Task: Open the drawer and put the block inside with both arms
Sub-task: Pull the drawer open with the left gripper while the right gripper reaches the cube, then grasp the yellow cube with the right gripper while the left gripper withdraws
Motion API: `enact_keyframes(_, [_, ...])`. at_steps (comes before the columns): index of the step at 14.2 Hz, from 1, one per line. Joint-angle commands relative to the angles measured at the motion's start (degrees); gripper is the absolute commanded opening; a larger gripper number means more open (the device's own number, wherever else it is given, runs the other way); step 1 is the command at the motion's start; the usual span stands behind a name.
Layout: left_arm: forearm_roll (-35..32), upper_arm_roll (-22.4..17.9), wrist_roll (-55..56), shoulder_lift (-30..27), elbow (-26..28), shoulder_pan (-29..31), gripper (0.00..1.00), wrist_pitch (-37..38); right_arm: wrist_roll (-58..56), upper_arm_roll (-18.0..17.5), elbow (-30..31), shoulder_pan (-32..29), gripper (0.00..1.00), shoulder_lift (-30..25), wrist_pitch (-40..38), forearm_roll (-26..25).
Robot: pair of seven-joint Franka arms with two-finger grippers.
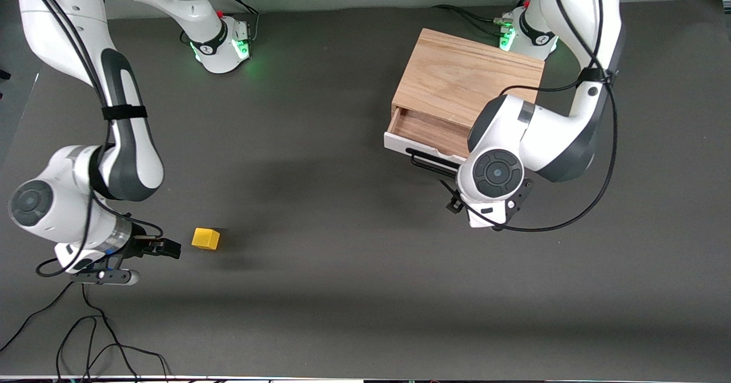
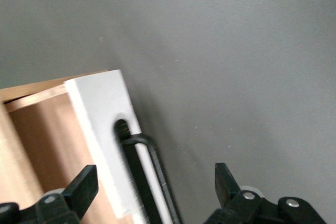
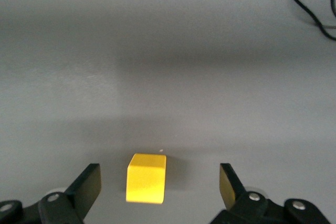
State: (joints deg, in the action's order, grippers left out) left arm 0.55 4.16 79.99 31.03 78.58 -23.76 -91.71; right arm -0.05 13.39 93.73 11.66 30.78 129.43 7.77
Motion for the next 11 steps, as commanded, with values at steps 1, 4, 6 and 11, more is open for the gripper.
enact_keyframes(1, [0.5,-0.1,-1.3,-1.4,-5.5,0.0,0.99,9.1,0.9,0.1,4.0,0.4,1.0,0.2,3.9,2.0])
enact_keyframes(4, [-0.6,-0.4,-15.1,-7.0,-6.8,1.6,0.99,16.0,0.9,0.0,7.6,1.7,1.0,0.9,8.2,3.4])
enact_keyframes(6, [-0.8,-1.4,-29.2,-11.5,-5.8,3.5,0.99,18.9,0.9,0.0,11.3,2.9,1.0,1.5,14.2,3.4])
enact_keyframes(11, [-4.1,-1.5,-56.0,-21.9,1.4,10.9,0.99,15.3,1.0,-0.1,14.5,3.6,1.0,2.8,19.7,4.3])
